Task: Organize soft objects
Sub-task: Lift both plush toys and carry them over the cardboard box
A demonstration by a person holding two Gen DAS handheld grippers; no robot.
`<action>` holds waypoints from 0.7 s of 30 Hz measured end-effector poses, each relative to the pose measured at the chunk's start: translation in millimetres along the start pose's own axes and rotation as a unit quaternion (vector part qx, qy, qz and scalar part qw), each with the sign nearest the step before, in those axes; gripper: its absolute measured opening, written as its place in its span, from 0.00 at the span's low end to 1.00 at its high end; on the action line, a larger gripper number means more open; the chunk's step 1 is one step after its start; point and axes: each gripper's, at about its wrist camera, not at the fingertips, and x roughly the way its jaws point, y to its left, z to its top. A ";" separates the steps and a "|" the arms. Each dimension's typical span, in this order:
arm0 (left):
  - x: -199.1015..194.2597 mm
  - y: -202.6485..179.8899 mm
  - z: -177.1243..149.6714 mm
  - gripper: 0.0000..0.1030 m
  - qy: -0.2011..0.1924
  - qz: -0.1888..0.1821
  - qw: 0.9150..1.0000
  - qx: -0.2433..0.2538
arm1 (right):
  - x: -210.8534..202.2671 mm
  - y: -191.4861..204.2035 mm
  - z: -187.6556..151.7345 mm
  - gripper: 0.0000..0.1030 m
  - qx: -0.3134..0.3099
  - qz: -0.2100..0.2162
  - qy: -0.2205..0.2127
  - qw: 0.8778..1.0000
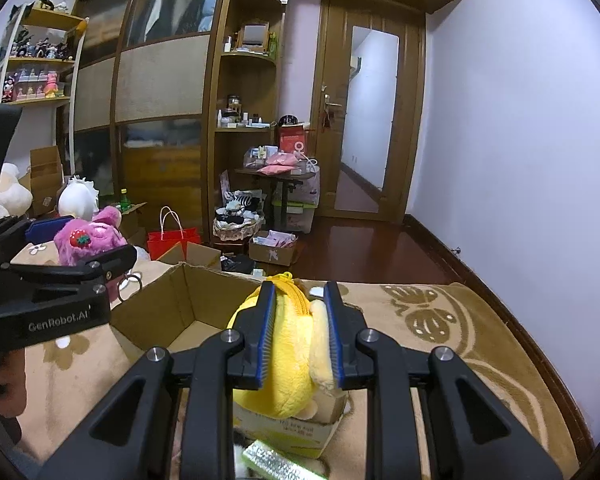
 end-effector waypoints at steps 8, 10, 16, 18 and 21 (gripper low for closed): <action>25.2 -7.0 -7.5 0.82 0.024 -0.018 1.000 0.008 | 29.8 -6.1 -14.8 0.25 0.028 0.015 0.035 0.999; 29.9 -9.7 -10.4 0.82 0.029 -0.020 0.999 0.011 | 37.5 -7.0 -18.6 0.25 0.032 0.018 0.045 0.998; 39.1 -11.4 -14.0 0.83 0.040 -0.028 0.999 0.008 | 48.2 -13.2 -25.0 0.25 0.045 0.019 0.062 0.997; 39.8 -11.1 -13.6 0.83 0.041 -0.029 0.999 0.007 | 49.0 -14.2 -25.2 0.25 0.047 0.018 0.063 0.997; 39.7 -11.7 -14.5 0.83 0.039 -0.032 0.999 0.005 | 49.2 -14.4 -25.9 0.25 0.048 0.018 0.066 0.997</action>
